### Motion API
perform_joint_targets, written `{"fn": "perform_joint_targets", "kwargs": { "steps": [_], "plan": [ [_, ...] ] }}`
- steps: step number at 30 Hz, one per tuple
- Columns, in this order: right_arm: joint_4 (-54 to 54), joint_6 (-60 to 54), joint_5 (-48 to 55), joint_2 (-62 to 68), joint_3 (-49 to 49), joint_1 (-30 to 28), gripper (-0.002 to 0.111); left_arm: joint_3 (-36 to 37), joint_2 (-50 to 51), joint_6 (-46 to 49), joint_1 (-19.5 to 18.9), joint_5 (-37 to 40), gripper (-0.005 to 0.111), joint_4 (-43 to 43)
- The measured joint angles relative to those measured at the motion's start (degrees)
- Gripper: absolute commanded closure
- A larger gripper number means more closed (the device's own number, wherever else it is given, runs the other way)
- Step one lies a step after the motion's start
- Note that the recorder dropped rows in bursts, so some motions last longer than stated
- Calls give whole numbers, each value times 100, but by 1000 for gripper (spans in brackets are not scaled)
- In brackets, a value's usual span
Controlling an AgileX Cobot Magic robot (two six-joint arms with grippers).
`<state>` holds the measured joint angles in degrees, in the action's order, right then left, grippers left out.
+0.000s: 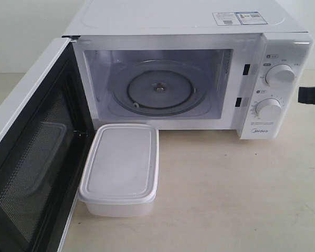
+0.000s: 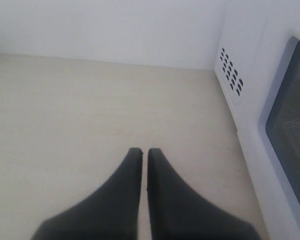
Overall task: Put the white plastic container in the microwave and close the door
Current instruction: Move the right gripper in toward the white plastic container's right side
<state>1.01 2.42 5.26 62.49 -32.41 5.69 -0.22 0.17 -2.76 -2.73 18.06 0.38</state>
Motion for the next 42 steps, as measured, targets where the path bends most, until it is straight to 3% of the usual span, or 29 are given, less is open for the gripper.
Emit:
{"fn": "perform_joint_targets", "kwargs": {
  "steps": [4,15,21,28,37,42],
  "plan": [
    [0,-242,-263,9,30,90,108,0,0,0,0,0,102,0],
    [-982,-541,-3789,26,1471,1670,108,0,0,0,0,0,102,0],
    [-1034,-186,-4691,860,1848,1765,108,0,0,0,0,0,102,0],
    [-1108,669,-7039,2816,1856,1765,108,0,0,0,0,0,102,0],
    [-1463,2232,-7372,4184,1584,1765,108,0,0,0,0,0,102,0],
    [-2650,4411,-7086,4278,959,1765,108,0,0,0,0,0,102,0]
  ]
}}
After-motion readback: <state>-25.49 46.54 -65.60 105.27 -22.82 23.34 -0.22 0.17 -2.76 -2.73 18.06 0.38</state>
